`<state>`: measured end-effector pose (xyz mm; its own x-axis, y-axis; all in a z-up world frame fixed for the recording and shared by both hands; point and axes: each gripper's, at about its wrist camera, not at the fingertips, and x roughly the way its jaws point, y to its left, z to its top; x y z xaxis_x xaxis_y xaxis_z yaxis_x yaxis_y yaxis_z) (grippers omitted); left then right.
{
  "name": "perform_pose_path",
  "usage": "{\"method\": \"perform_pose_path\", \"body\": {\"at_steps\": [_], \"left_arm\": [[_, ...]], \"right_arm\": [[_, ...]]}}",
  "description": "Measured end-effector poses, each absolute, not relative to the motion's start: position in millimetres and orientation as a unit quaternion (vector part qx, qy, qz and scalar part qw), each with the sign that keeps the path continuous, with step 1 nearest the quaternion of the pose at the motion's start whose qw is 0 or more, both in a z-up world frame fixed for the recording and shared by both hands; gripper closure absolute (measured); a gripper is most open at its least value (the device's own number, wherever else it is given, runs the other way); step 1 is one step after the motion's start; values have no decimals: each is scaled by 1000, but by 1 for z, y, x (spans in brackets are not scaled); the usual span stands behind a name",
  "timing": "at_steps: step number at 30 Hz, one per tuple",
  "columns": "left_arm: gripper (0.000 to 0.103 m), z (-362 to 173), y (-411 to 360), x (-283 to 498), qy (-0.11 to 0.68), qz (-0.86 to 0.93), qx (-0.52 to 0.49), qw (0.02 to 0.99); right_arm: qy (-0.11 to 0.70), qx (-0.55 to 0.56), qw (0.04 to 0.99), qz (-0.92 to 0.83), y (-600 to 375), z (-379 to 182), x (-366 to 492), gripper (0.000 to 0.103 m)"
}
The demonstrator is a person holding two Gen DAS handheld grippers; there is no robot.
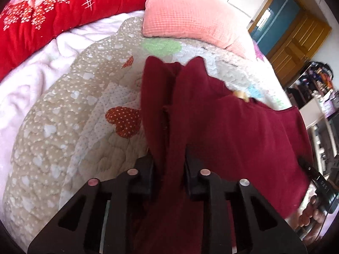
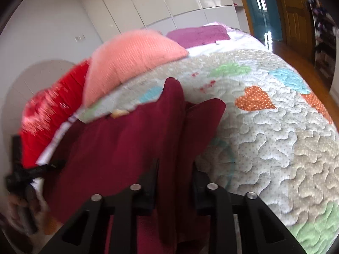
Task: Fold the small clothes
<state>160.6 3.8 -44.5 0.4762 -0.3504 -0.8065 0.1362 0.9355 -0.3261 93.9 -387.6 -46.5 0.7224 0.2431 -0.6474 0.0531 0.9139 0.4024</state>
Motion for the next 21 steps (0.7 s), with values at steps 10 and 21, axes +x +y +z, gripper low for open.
{"method": "perform_pose_path", "body": {"at_steps": [10, 21], "left_arm": [[84, 16, 27, 80, 473, -197, -109, 852], [84, -29, 48, 19, 503, -156, -100, 844]], "right_arm": [[317, 259, 901, 147, -377, 28, 7, 87], [417, 167, 893, 23, -380, -32, -77, 60]]}}
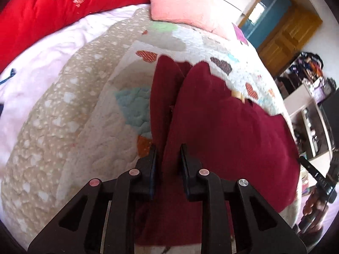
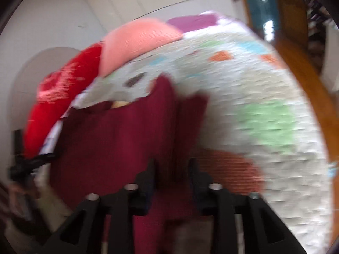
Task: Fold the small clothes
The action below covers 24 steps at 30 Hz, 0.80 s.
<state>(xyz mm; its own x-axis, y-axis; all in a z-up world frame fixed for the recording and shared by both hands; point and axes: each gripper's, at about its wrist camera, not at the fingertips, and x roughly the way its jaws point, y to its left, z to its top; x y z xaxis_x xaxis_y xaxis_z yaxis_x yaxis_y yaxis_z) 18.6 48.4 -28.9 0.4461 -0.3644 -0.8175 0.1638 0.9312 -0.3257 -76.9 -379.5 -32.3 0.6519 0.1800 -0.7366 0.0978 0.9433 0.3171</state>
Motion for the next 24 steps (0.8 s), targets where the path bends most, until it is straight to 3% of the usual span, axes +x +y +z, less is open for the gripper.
{"method": "perform_pose_path", "body": {"at_steps": [1, 7, 13, 20, 24], "left_arm": [[84, -21, 49, 17, 496, -151, -96, 850], [83, 19, 30, 18, 442, -154, -69, 881], [83, -10, -2, 52, 447, -116, -30, 887], [79, -59, -1, 108, 471, -63, -26, 880], [79, -59, 4, 109, 464, -69, -39, 882]], "right_arm": [[396, 164, 904, 9, -384, -20, -84, 54], [339, 170, 924, 47, -373, 24, -80, 53], [376, 108, 919, 51, -327, -1, -30, 53], [429, 96, 898, -10, -343, -50, 31, 53], [439, 111, 891, -3, -350, -59, 37, 53]]}}
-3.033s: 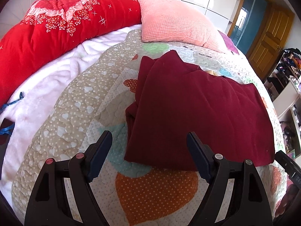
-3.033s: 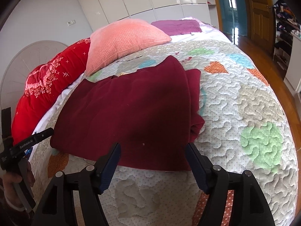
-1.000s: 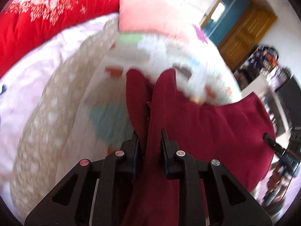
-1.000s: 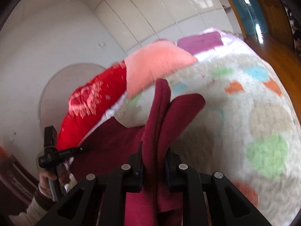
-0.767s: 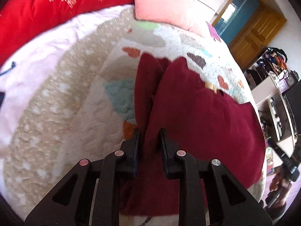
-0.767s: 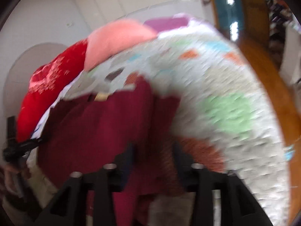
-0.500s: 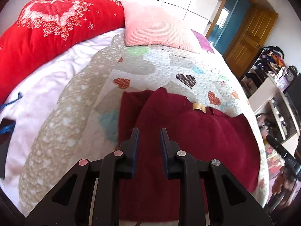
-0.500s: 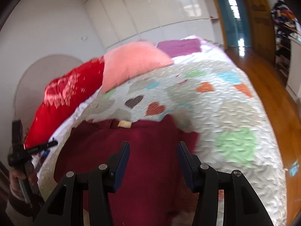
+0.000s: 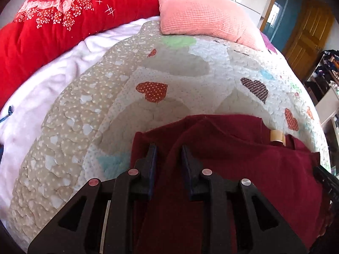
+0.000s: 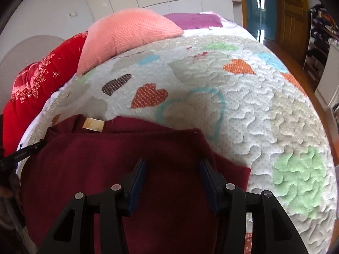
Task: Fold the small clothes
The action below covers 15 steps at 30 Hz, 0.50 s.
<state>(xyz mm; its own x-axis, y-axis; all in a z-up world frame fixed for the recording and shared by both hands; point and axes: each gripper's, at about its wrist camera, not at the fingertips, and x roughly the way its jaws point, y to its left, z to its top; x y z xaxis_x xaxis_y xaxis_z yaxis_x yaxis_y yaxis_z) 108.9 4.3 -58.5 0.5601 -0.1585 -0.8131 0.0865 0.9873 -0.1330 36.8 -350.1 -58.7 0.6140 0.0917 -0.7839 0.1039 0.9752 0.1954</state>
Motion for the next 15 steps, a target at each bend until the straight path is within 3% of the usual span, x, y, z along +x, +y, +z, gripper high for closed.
{"method": "perform_pose_path", "body": {"at_steps": [6, 10, 11, 15], "left_arm": [[79, -38, 12, 83, 462, -71, -46, 883], [73, -20, 12, 47, 447, -75, -36, 891], [68, -16, 9, 35, 441, -78, -27, 894], [45, -10, -1, -1, 430, -92, -24, 898]], "right_arm": [[407, 123, 905, 26, -338, -32, 12, 53], [382, 129, 912, 69, -317, -14, -7, 45], [376, 127, 914, 78, -312, -11, -11, 40], [367, 132, 915, 103, -292, -6, -25, 38]]}}
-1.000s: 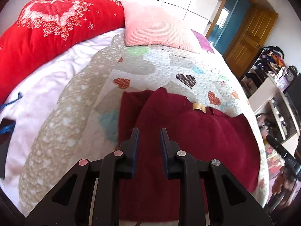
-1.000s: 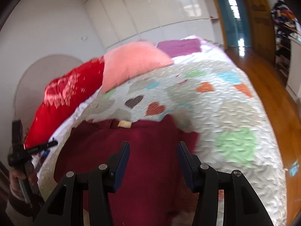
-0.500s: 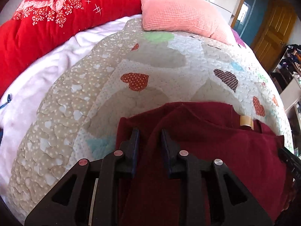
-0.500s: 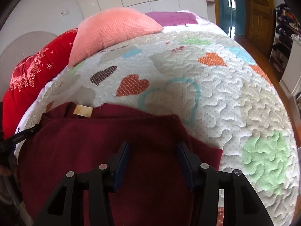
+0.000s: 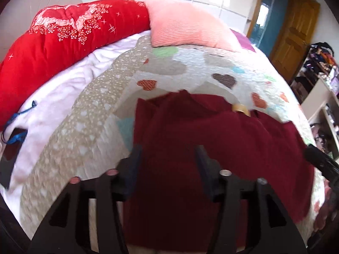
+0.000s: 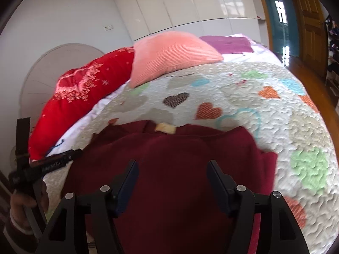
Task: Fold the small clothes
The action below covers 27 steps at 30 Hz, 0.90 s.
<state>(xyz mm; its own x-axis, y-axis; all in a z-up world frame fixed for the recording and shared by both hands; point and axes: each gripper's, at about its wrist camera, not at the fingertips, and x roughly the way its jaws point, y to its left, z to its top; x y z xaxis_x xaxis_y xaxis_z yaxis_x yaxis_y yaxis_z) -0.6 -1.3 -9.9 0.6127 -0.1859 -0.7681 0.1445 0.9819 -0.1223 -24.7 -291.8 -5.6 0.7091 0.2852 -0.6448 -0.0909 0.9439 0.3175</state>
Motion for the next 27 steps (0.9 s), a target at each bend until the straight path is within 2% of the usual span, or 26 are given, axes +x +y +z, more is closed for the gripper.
{"method": "perform_pose_path", "body": {"at_steps": [2, 11, 27], "left_arm": [[41, -10, -5, -16, 431, -96, -33, 896], [41, -16, -6, -52, 442, -87, -1, 892], [41, -30, 31, -33, 432, -33, 1, 901]], "right_arm": [[373, 130, 911, 114, -281, -5, -28, 38], [381, 122, 907, 134, -255, -2, -39, 38], [399, 81, 900, 154, -200, -11, -7, 38]]}}
